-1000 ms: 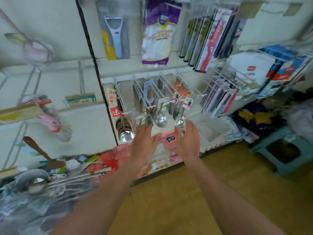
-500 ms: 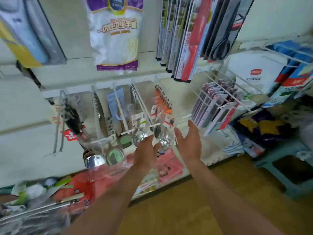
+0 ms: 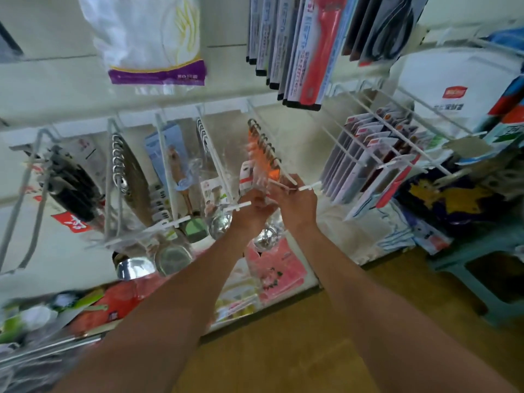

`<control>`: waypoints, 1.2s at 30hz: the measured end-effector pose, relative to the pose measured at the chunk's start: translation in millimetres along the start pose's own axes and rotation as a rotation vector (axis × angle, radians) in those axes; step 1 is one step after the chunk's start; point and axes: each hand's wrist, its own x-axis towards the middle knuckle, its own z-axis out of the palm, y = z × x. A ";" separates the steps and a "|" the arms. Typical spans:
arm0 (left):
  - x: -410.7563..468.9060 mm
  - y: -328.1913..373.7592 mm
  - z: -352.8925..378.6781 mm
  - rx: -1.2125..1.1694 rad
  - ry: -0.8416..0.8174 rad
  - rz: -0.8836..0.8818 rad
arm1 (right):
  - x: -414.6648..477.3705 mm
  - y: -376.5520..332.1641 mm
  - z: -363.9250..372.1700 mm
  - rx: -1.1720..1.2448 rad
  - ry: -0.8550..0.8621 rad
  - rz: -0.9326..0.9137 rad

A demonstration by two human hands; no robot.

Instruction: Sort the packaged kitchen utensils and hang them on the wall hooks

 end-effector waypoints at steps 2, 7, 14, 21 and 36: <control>-0.1 1.2 -2.9 -0.031 -0.037 -0.001 | -1.3 0.2 1.2 0.034 0.040 -0.031; -10.2 10.3 -7.3 0.238 -0.115 0.030 | -6.8 -5.0 -3.7 -0.127 0.036 -0.064; -32.8 3.9 -5.0 -0.013 -0.180 -0.021 | -26.0 -3.3 -14.9 -0.097 0.053 -0.032; -69.6 13.2 1.2 0.037 -0.215 0.001 | -60.5 -0.5 -34.9 -0.047 0.061 -0.051; -144.1 15.3 -1.6 0.024 -0.276 0.021 | -137.6 -18.2 -66.0 -0.054 0.070 -0.039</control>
